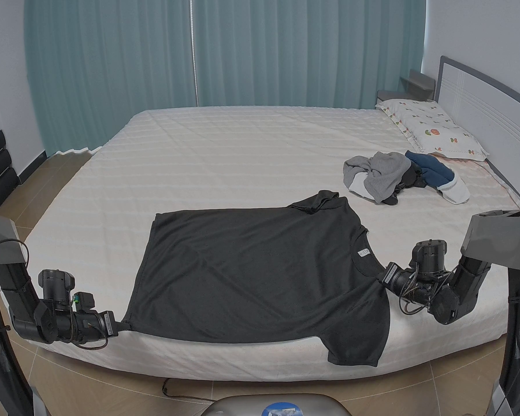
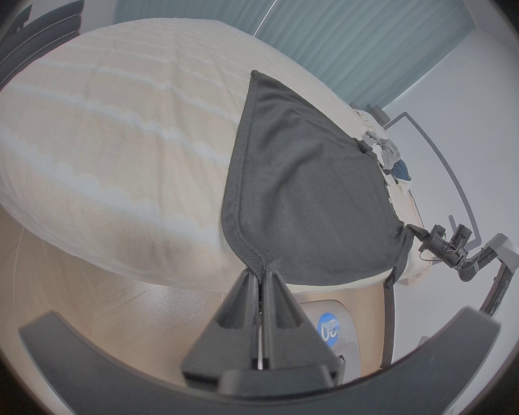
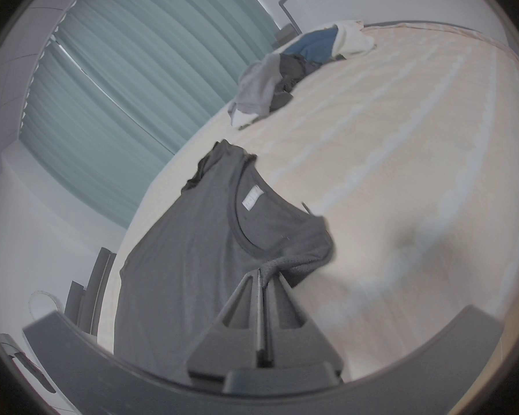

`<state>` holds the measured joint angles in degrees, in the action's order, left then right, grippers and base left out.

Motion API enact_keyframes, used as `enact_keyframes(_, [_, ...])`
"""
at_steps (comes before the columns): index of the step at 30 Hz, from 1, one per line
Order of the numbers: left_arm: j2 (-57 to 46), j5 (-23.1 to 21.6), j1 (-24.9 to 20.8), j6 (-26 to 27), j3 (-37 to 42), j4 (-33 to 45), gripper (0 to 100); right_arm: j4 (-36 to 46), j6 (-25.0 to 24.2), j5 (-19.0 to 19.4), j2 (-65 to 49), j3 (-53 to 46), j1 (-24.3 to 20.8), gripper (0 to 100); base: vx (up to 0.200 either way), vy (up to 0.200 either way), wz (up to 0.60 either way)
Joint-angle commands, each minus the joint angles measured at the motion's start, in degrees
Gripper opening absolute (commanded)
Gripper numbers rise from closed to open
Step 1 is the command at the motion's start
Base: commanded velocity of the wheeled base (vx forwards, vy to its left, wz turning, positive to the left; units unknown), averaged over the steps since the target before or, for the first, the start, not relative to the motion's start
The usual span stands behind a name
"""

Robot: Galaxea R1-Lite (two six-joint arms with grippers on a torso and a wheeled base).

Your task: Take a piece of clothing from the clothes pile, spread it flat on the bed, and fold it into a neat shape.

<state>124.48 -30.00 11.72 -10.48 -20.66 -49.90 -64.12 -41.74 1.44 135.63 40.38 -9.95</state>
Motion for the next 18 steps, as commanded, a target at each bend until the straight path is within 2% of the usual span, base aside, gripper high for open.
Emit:
enact_keyframes(1, [0.15, 0.03, 0.24, 0.02, -0.08, -0.03, 0, 0.05, 0.96, -0.03, 0.25, 3.31, -0.51, 0, 0.0, 0.0, 0.0])
enact_keyframes(7, [0.5, 0.03, 0.24, 0.02, -0.08, -0.03, 0, 0.93, 1.93, -0.03, 3.06, 4.62, -1.65, 0, 0.0, 0.0, 0.0])
enact_keyframes(8, [0.5, 0.03, 0.24, 0.02, -0.08, -0.03, 0, 0.93, 1.93, -0.03, 3.06, 4.62, -1.65, 100, 0.0, 0.0, 0.0])
enact_keyframes(15, [0.68, 0.03, 0.24, 0.02, -0.25, -0.03, 0, -2.5, 1.93, 0.5, 2.09, 2.69, 0.02, 100, 0.0, 0.0, 0.0])
enact_keyframes(18, [0.68, 0.03, 0.24, 0.02, -0.25, -0.03, 0, -2.76, 2.63, 2.96, -1.16, -1.0, 1.33, 100, 0.0, 0.0, 0.0])
